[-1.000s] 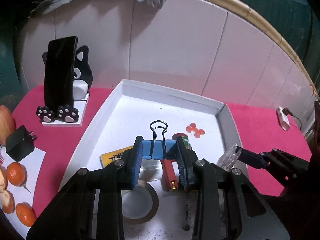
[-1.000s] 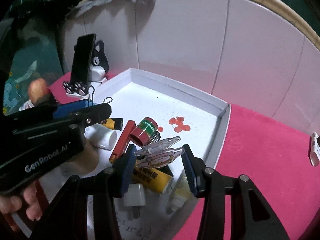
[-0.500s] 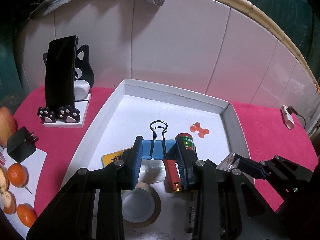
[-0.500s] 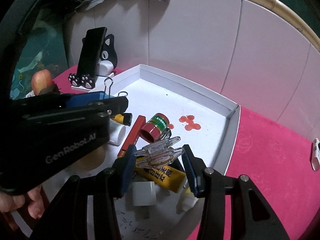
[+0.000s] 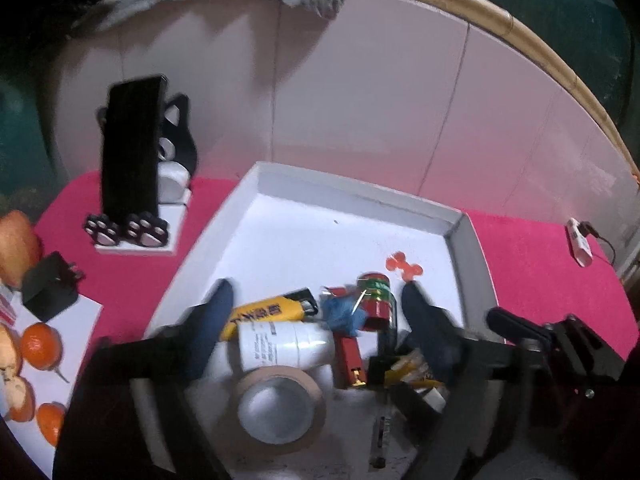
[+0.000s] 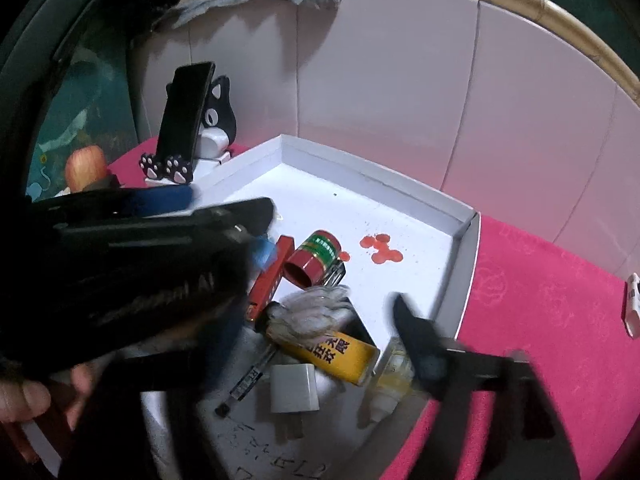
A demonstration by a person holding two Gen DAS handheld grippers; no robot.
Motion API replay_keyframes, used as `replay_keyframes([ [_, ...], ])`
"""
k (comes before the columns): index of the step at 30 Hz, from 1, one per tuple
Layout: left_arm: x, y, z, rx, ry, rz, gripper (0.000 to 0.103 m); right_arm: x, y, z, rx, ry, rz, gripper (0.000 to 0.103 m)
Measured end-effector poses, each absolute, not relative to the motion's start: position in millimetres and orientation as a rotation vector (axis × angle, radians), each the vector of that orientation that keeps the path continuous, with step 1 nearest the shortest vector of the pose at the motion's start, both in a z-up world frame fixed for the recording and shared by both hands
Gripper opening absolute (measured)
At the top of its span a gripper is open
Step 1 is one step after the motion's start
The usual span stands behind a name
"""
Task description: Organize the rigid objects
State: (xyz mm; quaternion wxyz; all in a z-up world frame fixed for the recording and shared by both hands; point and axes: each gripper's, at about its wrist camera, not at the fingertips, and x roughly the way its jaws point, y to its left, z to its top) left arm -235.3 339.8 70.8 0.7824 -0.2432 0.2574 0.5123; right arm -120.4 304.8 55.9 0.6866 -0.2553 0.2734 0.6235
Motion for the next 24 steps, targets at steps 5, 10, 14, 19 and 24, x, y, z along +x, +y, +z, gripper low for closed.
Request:
replay_keyframes([
  [5,-244,335,78,-0.515,0.527,1.16,0.103,-120,296,59,-0.539,0.617,1.419,0.084],
  [10,-255,314,91,-0.477,0.456,1.202,0.103,-127,274,68,-0.524,0.539,1.437,0.084],
  [14,-261,291,106,-0.452,0.391,1.212,0.103,-128,248,80,-0.492,0.478,1.433,0.084],
  [19,-254,257,124,-0.397,0.404,1.189,0.103,-120,223,85,-0.496,0.495,1.406,0.084],
  [24,-245,215,143,-0.307,0.473,1.343,0.103,-106,183,93,-0.445,0.46,1.355,0.084],
])
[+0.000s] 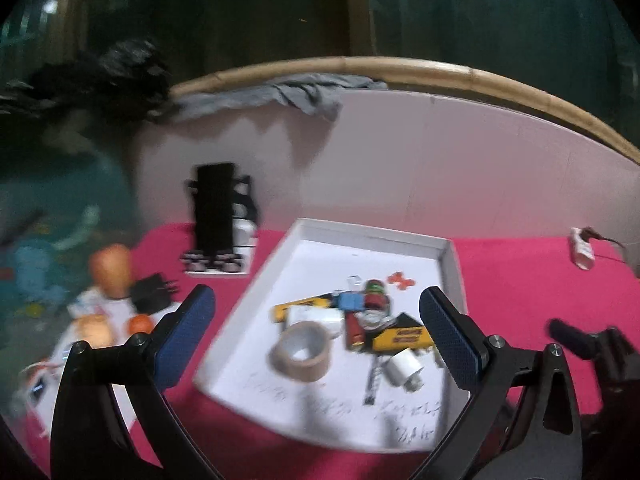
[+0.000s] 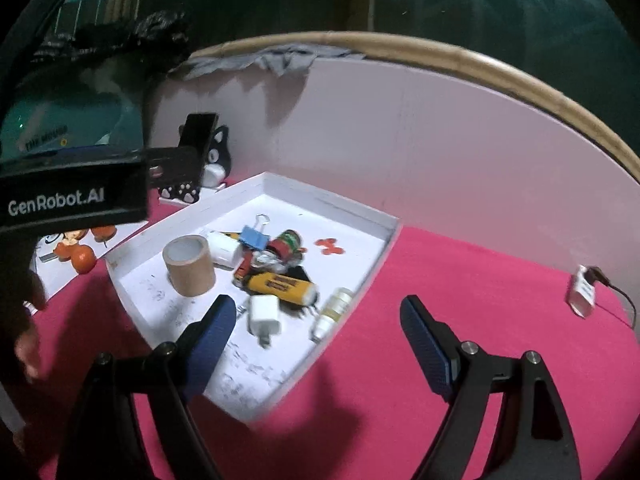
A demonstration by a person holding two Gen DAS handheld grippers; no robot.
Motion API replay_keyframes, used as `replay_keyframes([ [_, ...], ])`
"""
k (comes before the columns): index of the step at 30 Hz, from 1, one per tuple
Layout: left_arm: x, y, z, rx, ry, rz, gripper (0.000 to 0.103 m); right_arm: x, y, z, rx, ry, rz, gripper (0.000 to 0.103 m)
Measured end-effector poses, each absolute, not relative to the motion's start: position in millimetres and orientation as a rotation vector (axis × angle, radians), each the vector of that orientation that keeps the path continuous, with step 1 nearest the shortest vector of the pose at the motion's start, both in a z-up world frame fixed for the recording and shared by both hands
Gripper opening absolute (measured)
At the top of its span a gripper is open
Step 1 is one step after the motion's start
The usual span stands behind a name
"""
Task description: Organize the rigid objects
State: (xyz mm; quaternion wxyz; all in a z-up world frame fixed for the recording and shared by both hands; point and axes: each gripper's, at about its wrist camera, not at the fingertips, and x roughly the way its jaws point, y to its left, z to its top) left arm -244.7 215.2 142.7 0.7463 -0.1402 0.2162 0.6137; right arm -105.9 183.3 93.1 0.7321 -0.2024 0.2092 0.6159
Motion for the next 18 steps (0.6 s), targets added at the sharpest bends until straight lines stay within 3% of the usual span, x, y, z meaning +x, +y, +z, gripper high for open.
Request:
replay_keyframes([
  [6,-253,163,171,-0.344,0.35,1.334,0.103,-79,132,119,-0.287,0.456,1.315,0.086],
  [8,-253,157,174,-0.38,0.349,1.295,0.103,-72,114,128,-0.237,0.444,1.302,0.093],
  [9,-251,152,175,-0.39,0.362,1.28,0.103,-70,107,131,-0.215,0.439,1.3,0.103],
  [18,-227,122,169,-0.353,0.447,1.225,0.103,-59,57,151,-0.095,0.421,1.271,0.103],
])
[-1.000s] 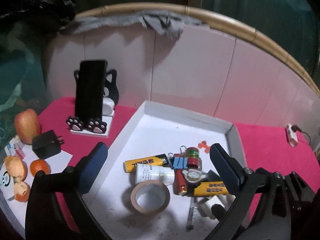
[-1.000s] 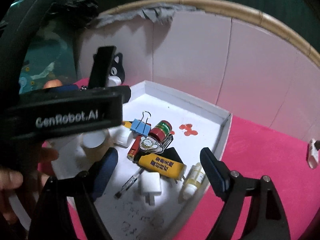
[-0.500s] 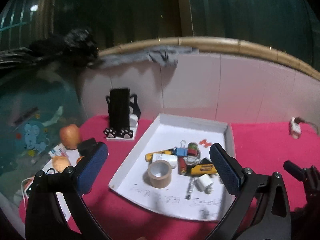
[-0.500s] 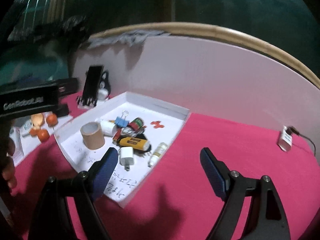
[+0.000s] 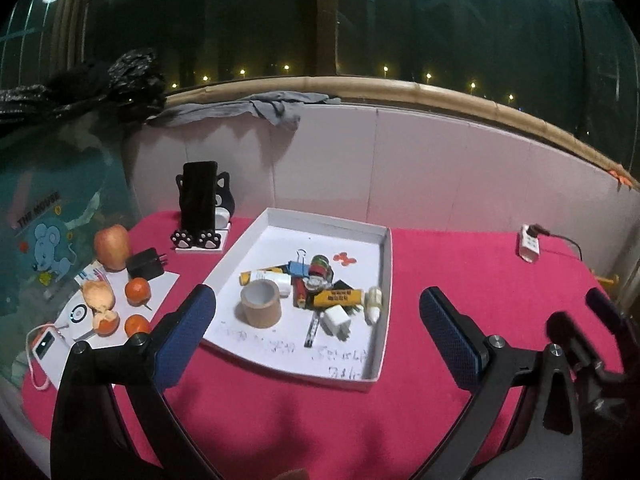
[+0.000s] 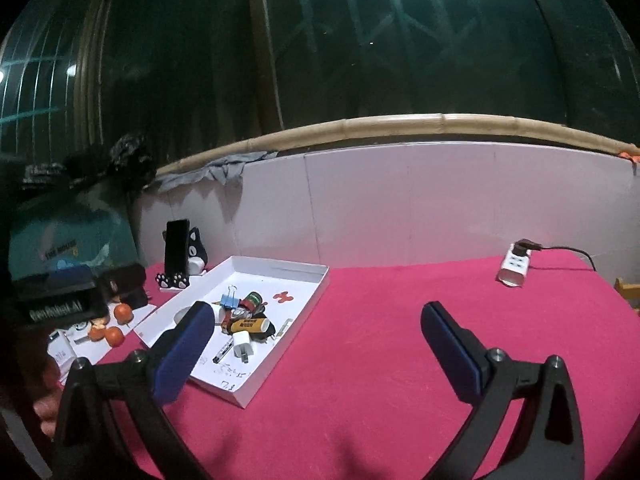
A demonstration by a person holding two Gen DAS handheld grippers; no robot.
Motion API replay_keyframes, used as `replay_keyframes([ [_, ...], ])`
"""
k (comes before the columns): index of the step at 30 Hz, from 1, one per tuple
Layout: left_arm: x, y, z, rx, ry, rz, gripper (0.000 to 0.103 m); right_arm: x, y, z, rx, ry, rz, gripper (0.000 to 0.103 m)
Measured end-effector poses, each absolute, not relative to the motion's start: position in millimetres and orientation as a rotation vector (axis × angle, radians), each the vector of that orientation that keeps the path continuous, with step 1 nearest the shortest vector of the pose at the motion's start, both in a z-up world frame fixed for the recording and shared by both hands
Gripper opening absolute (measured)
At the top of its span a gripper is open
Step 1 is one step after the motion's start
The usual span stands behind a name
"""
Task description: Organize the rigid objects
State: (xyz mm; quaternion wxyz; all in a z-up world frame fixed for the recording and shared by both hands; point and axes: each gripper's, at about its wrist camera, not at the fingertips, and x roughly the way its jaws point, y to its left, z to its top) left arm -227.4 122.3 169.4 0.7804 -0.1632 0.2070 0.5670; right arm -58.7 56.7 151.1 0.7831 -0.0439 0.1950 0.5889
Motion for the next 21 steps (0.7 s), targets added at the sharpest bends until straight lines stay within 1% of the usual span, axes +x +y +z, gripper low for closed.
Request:
replay_keyframes([
  [6,-226,107,165,-0.308,0.48,1.263,0.103,-56,29,157,-0.075,0.403,1.239,0.103],
  [14,-232,87,168,-0.301,0.472,1.249,0.103,-52,-4,156,-0.031,0.45,1.23,0.103],
  [21,-236,70,173,-0.294,0.465,1.231,0.103,-47,-32,159,0.01,0.431,1.179,0.103],
])
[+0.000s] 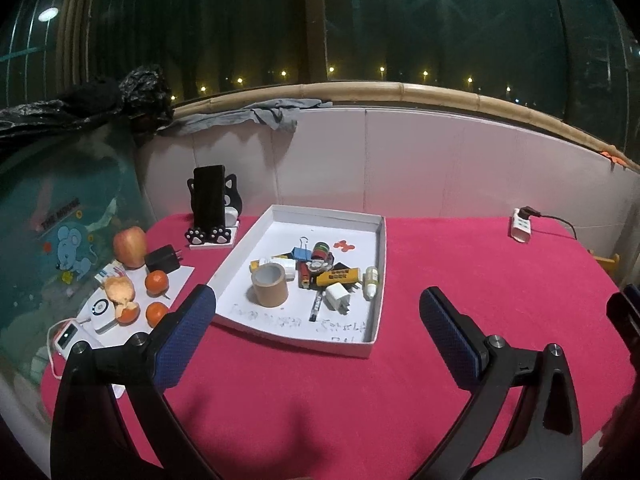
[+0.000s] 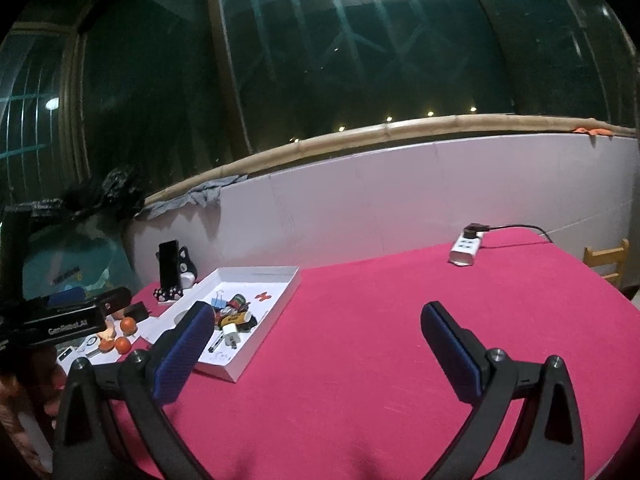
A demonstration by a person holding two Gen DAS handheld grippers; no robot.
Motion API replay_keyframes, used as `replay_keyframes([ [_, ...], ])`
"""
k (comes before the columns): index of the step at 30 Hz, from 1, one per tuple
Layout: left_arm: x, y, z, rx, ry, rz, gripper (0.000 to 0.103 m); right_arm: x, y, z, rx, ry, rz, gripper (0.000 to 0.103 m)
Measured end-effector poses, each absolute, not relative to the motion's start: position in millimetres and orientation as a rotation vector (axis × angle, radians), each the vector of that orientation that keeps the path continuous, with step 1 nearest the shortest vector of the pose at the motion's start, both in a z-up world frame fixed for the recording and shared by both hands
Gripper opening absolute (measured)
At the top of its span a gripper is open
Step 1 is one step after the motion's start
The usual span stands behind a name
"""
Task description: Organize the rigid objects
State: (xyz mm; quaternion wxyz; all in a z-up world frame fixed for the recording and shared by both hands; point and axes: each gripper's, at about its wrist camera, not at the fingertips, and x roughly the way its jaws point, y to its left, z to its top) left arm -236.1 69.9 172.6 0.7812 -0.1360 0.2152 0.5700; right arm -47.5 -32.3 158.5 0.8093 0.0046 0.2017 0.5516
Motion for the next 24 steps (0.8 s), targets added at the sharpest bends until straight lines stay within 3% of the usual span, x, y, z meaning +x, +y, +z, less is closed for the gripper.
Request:
replay_keyframes([
  [24,-243,54,177,-0.3,0.471,1.237,0.103,-55,-48,157,-0.019,0.408,1.146,0.103],
])
